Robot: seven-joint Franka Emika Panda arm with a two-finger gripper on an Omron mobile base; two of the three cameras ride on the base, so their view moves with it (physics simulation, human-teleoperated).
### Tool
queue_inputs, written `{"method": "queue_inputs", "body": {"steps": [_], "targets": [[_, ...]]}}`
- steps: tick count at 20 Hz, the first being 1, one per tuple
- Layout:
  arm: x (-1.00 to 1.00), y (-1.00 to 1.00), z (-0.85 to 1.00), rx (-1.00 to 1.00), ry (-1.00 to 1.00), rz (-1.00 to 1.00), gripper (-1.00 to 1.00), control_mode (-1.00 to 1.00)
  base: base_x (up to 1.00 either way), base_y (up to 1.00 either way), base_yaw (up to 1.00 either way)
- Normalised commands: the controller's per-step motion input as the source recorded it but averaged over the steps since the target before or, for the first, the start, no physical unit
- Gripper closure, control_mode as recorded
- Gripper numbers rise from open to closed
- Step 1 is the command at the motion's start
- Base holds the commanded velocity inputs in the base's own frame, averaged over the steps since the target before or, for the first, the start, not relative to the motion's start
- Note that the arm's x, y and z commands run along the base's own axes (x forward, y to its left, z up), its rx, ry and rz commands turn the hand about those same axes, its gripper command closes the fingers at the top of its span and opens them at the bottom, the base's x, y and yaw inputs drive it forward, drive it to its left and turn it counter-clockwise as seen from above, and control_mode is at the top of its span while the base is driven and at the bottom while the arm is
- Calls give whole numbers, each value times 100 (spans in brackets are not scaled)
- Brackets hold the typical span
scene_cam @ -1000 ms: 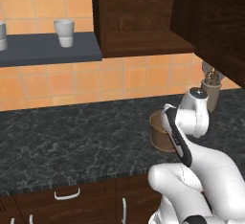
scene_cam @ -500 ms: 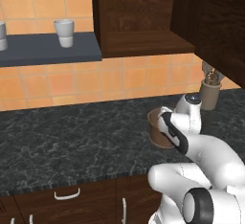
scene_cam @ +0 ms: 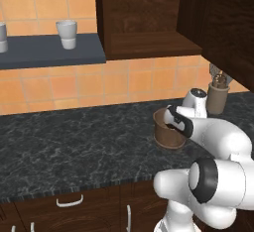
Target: Open the cabinet, pick up the bread from the cabinet and place it in the basket. Then move the basket to the dining counter.
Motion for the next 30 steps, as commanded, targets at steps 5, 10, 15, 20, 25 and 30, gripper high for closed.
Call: {"method": "queue_inputs", "body": {"steps": [5, 10, 15, 20, 25, 30], "targets": [[-32, 6, -50, 0, 1, 0, 100, -100, 0, 0, 0], [-56, 2, -10, 0, 1, 4, 100, -100, 0, 0, 0], [-6, 16, 45, 0, 0, 6, 100, -100, 0, 0, 0], [-77, 18, 87, 0, -3, 5, 100, -100, 0, 0, 0], [-99, 36, 78, 0, 0, 0, 100, -100, 0, 0, 0], [-44, 46, 70, 0, 0, 0, 100, -100, 0, 0, 0]]}}
